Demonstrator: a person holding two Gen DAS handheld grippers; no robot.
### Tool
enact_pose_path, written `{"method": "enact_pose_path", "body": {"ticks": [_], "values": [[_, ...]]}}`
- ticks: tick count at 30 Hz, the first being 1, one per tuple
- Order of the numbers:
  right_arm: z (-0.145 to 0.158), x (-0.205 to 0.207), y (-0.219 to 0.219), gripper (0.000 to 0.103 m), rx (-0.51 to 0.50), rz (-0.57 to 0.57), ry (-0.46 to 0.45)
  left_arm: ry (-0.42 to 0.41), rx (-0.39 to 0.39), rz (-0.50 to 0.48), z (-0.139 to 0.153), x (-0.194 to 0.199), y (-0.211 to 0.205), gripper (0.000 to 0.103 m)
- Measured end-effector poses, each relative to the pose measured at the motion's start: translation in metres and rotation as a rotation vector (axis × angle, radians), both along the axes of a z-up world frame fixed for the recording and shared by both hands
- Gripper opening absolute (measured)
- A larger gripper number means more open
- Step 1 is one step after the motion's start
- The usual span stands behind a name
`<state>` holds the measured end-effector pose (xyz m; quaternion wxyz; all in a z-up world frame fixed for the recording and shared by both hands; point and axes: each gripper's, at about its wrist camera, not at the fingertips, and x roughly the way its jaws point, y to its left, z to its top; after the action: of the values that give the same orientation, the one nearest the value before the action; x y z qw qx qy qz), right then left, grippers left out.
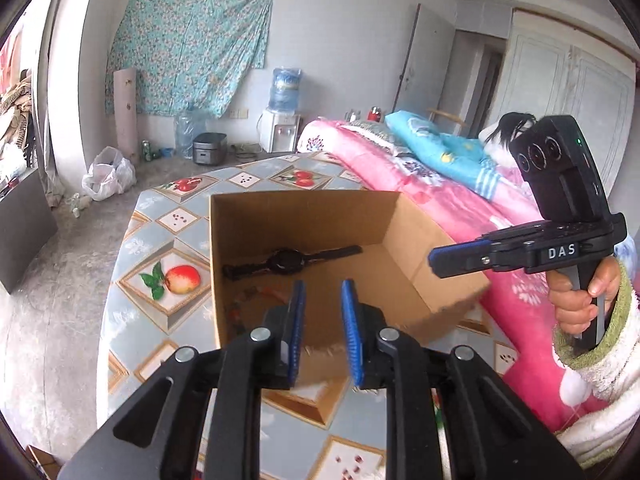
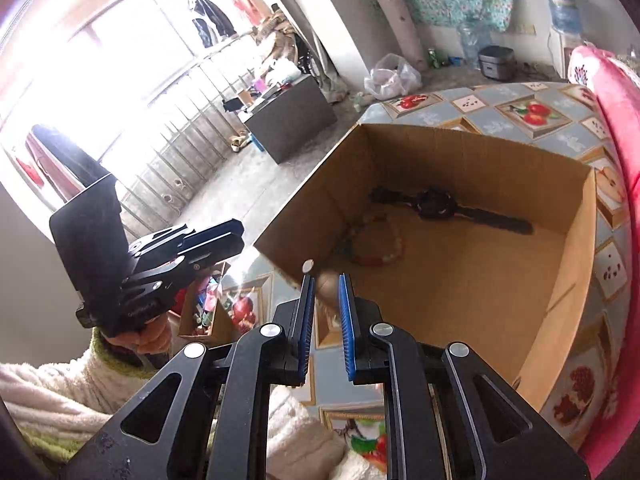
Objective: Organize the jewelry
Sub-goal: 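Withdraw the right tool from the box while the left tool approaches the orange bracelet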
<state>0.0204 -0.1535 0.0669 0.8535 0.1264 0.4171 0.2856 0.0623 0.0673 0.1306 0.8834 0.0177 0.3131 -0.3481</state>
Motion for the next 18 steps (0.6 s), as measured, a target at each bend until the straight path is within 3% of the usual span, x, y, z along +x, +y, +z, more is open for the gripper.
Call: {"method": "enact_pose_path", "body": {"ticks": [3,7,11,16,18], "values": [[-0.018,-0.024,-0.008,0.014,0.038,-0.021,0.012,-0.024,0.012,-0.008,-0.014,-0.025,0.001,0.021],[-0.057,-0.044,-0.021,0.014,0.07,-0.106,0.076,0.051,0.009,-0.028,-0.047,-0.043,-0.01,0.023],[-0.093,-0.057,-0.023,0.014,-0.028,-0.229,0.09,0.084,0.082,-0.03,-0.084,-0.053,-0.035,0.023],[-0.12,-0.064,-0.018,0.014,-0.132,-0.286,0.108,0.111,0.123,-0.045,-0.115,-0.056,-0.058,0.023],[-0.123,-0.067,-0.013,0.023,-0.195,-0.289,0.089,0.095,0.145,-0.051,-0.12,-0.059,-0.064,0.023]]}}
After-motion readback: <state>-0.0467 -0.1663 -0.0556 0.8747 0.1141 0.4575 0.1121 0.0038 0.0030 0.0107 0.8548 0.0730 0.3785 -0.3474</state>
